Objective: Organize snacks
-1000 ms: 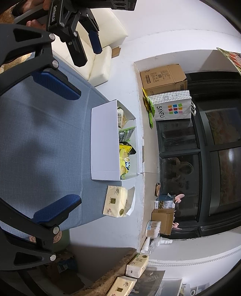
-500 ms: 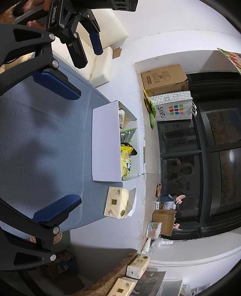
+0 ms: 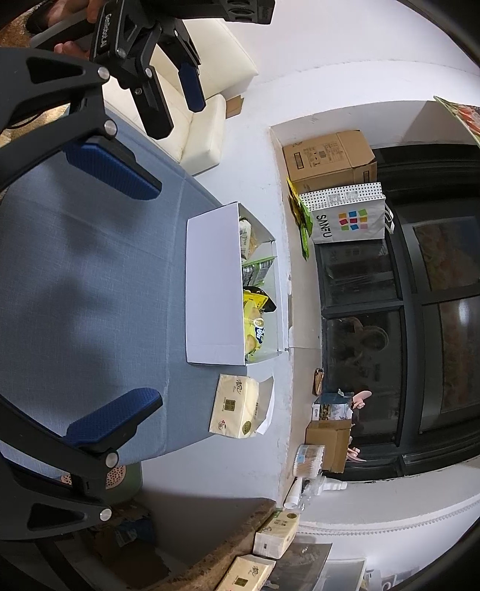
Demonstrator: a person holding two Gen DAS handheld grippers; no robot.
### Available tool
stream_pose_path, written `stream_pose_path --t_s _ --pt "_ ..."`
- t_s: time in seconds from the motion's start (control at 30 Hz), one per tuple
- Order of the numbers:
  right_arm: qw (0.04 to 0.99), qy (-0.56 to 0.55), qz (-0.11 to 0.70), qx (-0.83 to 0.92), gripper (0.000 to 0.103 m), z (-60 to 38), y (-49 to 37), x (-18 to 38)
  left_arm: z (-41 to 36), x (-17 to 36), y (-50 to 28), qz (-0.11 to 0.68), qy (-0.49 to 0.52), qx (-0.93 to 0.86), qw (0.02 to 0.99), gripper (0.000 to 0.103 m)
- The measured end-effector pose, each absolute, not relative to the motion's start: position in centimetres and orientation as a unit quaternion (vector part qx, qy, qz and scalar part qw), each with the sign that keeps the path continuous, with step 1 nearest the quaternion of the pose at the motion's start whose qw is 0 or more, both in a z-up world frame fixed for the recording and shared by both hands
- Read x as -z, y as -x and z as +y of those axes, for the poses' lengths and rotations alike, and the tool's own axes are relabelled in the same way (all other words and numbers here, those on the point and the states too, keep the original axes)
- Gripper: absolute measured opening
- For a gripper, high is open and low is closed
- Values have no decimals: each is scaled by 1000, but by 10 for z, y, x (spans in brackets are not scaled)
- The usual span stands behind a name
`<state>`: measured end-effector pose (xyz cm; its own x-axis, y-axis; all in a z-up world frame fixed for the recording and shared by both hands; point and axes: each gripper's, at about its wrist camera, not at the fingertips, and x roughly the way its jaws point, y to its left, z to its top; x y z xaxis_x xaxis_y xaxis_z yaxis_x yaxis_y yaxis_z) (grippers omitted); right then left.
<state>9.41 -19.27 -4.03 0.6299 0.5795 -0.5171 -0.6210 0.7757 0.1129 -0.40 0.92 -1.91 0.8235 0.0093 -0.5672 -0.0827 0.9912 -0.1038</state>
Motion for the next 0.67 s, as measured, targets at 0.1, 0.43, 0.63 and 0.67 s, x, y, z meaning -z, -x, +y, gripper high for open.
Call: stream_pose_path --t_s 0.1,0.43,0.63,0.67 --pt "902 38 273 -332 103 -193 -94 40 10 19 4 295 62 -23 953 103" --pt "902 39 273 -334 103 -192 -93 41 9 16 5 293 60 -25 954 103" --pt "901 38 275 -333 103 -192 -93 40 7 16 6 287 55 -22 956 103" --pt "901 38 274 -334 103 -192 -94 40 7 16 6 287 55 -23 956 103"
